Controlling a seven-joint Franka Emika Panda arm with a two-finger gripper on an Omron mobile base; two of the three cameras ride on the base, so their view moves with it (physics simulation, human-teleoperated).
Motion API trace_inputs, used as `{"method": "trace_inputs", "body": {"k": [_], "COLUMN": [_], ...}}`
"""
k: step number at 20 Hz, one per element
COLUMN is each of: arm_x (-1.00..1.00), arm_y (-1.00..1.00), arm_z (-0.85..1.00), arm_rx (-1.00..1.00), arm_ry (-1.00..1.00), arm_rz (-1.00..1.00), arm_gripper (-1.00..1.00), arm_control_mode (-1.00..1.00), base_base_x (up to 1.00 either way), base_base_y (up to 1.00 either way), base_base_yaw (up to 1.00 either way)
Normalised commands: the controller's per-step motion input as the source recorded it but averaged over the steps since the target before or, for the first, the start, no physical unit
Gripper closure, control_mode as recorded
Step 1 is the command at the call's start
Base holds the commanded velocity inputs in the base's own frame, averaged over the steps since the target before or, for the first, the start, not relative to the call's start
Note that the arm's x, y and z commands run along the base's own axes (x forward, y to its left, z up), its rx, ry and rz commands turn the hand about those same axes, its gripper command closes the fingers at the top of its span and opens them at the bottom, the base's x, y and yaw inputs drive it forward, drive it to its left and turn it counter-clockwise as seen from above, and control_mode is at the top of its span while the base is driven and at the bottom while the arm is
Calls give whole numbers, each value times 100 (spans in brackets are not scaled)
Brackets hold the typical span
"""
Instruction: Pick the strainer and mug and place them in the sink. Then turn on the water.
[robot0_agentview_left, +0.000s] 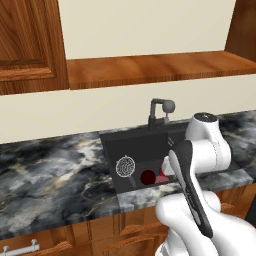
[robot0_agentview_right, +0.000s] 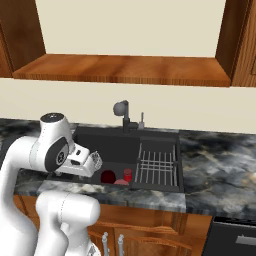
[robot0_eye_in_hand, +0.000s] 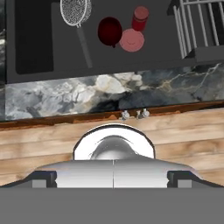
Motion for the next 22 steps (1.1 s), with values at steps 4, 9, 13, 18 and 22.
{"method": "trace_inputs", "body": {"k": [4,9,13,18,22], "arm_x": [-16,0,0,0,0], "arm_y": [-5,0,0,0,0], "arm_z": [6,0,0,0,0], "arm_rx": [0,0,0,0,0], "arm_ry": [0,0,0,0,0], "arm_rz": [0,0,0,0,0], "arm_gripper": [-100,-100,-100,-100,-100], "arm_control_mode": [100,100,100,100,100], "base_base_x": [-15,-17,-8,-1,0], "base_base_y": [-7,-41,-66,-77,-58], "base_base_yaw": [0,0,0,3,0]}}
